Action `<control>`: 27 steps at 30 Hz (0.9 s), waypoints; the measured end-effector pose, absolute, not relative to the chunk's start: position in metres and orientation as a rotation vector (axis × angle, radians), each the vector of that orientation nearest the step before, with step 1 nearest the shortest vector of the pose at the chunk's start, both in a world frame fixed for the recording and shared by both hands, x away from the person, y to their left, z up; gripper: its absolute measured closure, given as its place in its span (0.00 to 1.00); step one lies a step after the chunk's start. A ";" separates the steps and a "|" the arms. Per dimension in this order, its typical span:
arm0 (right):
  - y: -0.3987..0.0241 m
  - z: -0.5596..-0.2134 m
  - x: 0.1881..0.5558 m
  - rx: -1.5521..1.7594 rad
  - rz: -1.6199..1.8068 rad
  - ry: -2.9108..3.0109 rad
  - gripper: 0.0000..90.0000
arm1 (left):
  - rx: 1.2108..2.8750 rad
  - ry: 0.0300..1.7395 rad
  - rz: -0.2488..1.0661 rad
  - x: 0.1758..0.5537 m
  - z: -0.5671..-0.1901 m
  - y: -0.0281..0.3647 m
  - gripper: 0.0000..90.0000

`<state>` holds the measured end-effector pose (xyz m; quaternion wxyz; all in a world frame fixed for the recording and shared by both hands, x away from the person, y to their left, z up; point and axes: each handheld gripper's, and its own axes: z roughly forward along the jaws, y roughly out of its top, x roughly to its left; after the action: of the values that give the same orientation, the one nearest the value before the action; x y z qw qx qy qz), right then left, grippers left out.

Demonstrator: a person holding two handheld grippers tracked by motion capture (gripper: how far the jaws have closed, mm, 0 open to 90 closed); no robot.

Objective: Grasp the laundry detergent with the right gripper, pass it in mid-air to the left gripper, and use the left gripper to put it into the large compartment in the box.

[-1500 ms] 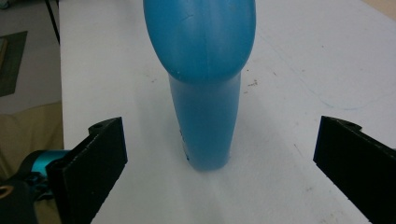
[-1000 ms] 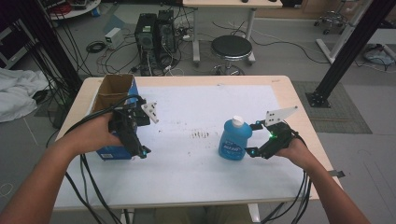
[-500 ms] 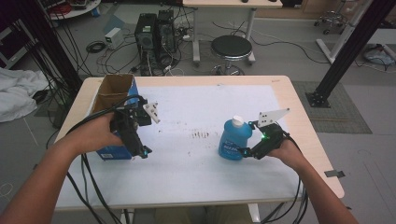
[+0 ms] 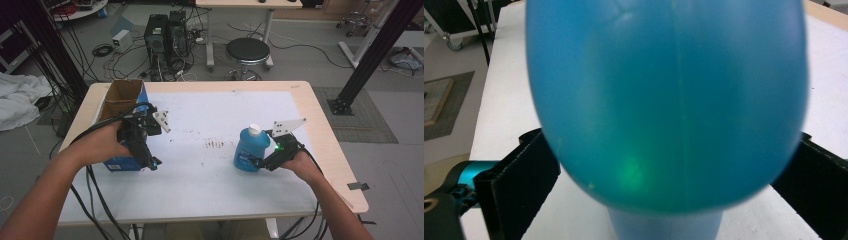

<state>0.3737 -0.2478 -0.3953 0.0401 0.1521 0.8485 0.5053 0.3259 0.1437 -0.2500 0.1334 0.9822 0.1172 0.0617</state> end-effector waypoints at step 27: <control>-0.242 -0.406 0.371 0.449 1.599 2.534 0.19 | 2.841 0.344 0.172 0.326 -0.253 0.143 0.08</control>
<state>0.3713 -0.2424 -0.4057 0.0559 0.1479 0.8351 0.5269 0.3264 0.1429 -0.2531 0.1368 0.9817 0.1188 0.0593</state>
